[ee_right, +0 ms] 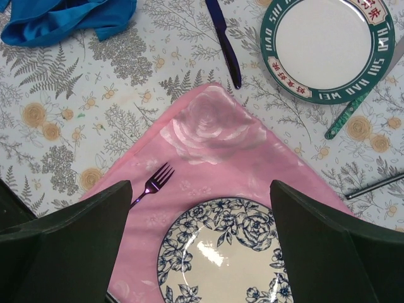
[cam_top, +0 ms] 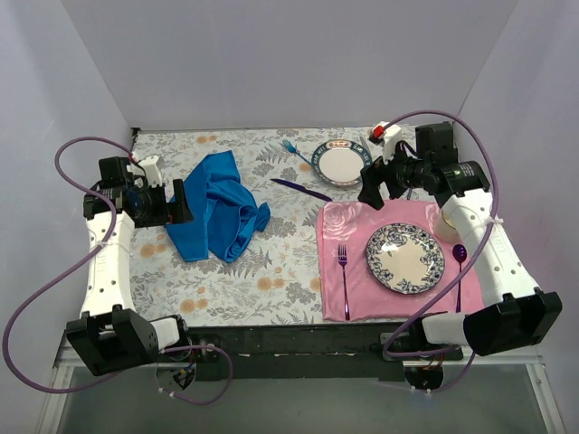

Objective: Fold the napkin into a case and place the utensils inside

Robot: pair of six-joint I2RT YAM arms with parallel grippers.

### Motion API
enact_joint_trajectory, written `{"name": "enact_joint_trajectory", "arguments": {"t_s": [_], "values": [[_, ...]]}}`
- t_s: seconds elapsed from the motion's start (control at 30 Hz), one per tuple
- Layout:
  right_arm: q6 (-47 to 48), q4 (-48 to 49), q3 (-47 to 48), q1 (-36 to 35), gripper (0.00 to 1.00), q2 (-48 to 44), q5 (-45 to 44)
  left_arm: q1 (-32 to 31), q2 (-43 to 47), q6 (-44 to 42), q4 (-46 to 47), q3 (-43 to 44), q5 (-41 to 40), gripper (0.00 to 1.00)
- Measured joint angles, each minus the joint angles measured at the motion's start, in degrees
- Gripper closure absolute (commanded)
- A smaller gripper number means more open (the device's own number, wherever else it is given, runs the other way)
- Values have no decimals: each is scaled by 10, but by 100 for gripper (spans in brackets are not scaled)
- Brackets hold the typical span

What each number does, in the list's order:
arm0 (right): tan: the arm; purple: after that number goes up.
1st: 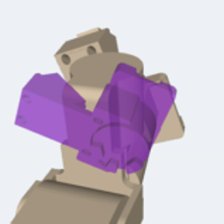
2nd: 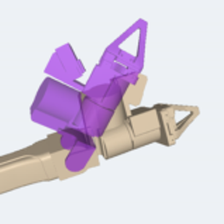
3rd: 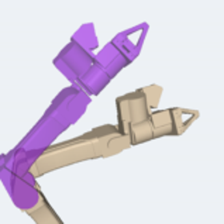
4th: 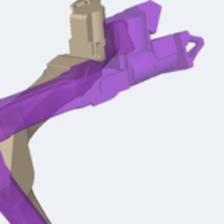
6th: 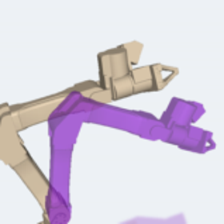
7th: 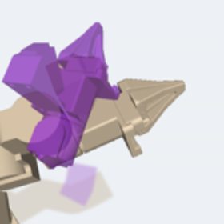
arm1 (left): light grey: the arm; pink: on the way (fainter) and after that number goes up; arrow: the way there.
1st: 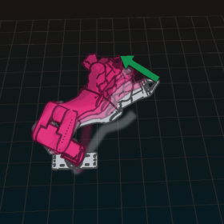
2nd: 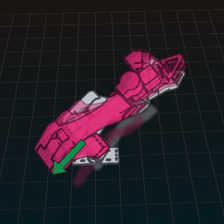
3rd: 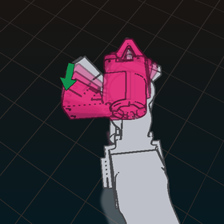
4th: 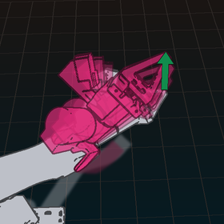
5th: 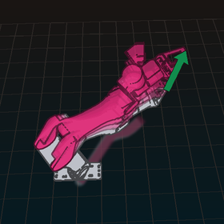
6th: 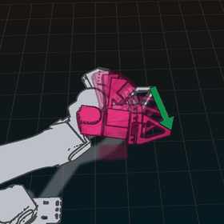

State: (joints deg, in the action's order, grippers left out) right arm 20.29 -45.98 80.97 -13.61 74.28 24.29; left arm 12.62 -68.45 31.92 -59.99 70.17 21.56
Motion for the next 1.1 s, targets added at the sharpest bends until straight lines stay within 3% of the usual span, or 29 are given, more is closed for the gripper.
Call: {"name": "enact_joint_trajectory", "arguments": {"t_s": [0.27, 0.63, 0.8, 1.1], "values": [[52, 45, -14, -41, 1, 30, 3, 0, -31, -78, -35, 19, -1, 2], [119, 130, -30, -164, 1, 104, -4, -3, 9, -204, -2, -118, -14, 2], [132, 193, -21, -206, 1, 181, 0, -22, -14, -199, 31, -156, -25, 7], [110, 266, 99, -241, 1, 375, 3, -83, -97, -150, 108, -206, -54, 13]]}}
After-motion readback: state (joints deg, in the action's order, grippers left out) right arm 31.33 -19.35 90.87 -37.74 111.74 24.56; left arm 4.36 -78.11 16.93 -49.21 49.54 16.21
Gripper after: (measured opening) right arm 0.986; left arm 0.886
